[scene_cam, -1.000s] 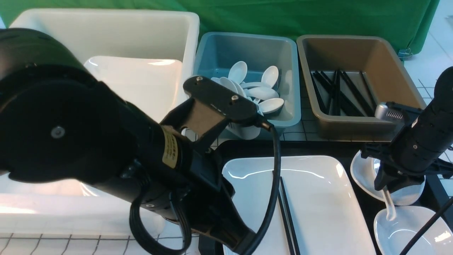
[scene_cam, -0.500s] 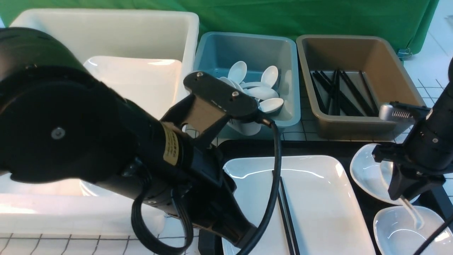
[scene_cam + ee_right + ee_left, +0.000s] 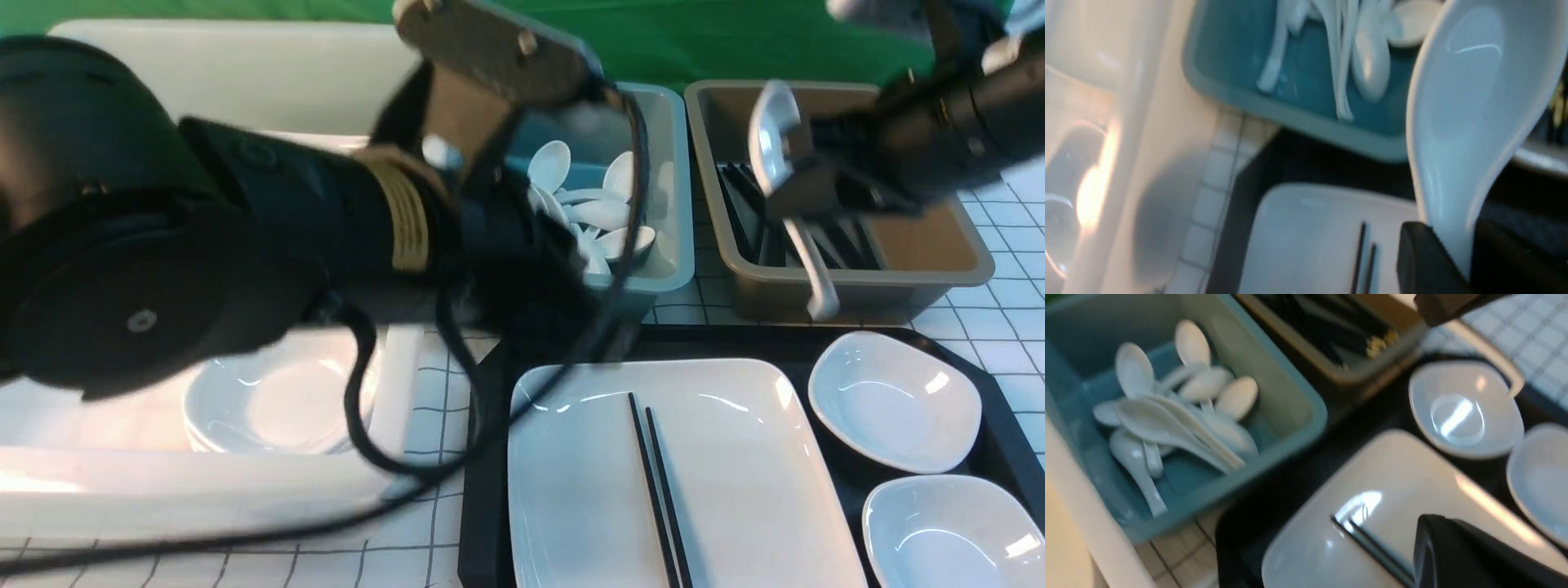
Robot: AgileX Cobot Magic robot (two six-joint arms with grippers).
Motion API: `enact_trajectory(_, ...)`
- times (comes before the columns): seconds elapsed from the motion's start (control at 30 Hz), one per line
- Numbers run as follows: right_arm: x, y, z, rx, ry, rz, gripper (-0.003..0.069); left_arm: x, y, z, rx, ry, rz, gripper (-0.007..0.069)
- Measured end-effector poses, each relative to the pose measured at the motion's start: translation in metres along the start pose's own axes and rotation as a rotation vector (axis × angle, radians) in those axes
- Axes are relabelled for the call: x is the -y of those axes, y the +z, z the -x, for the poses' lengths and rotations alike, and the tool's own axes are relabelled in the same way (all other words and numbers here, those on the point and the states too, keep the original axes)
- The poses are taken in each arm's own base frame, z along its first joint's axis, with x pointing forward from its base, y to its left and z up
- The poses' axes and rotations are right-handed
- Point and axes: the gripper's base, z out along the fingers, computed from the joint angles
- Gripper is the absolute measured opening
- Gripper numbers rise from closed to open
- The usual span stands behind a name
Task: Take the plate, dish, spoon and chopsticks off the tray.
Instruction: Use the right arm to put the soup spoon into the small storage box in the middle
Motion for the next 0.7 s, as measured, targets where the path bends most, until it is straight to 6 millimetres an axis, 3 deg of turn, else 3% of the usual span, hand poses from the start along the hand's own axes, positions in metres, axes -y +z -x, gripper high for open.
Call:
enact_trajectory(0.1,0.000,0.023,0.025,0.042,-0.023,0.020,0.0152,-0.021,0.004,0.008,0.079,-0.069,0.040,-0.0002)
enact_trajectory(0.2,0.000,0.061,0.043,0.037,-0.045,0.033,0.0152,-0.036,0.012,0.008,0.091,-0.096,0.073,-0.0002)
enact_trajectory(0.43,0.000,0.142,0.066,0.050,-0.031,0.058,0.0157,-0.043,0.023,0.000,0.018,-0.120,0.096,-0.0001)
enact_trajectory(0.53,0.002,0.159,0.066,0.038,-0.028,0.059,0.0218,-0.043,0.023,-0.001,0.007,-0.118,0.094,-0.0001)
enact_trajectory(0.63,0.001,0.167,0.063,-0.003,-0.028,0.066,0.0420,-0.041,0.023,-0.004,-0.023,-0.166,0.078,-0.0001)
enact_trajectory(0.67,0.001,0.167,0.063,-0.002,-0.029,0.066,0.0420,-0.041,0.023,-0.004,-0.026,-0.172,0.076,-0.0001)
enact_trajectory(0.7,-0.001,0.160,0.064,-0.032,-0.036,0.073,0.0496,-0.038,0.023,-0.007,-0.058,-0.183,0.054,-0.0001)
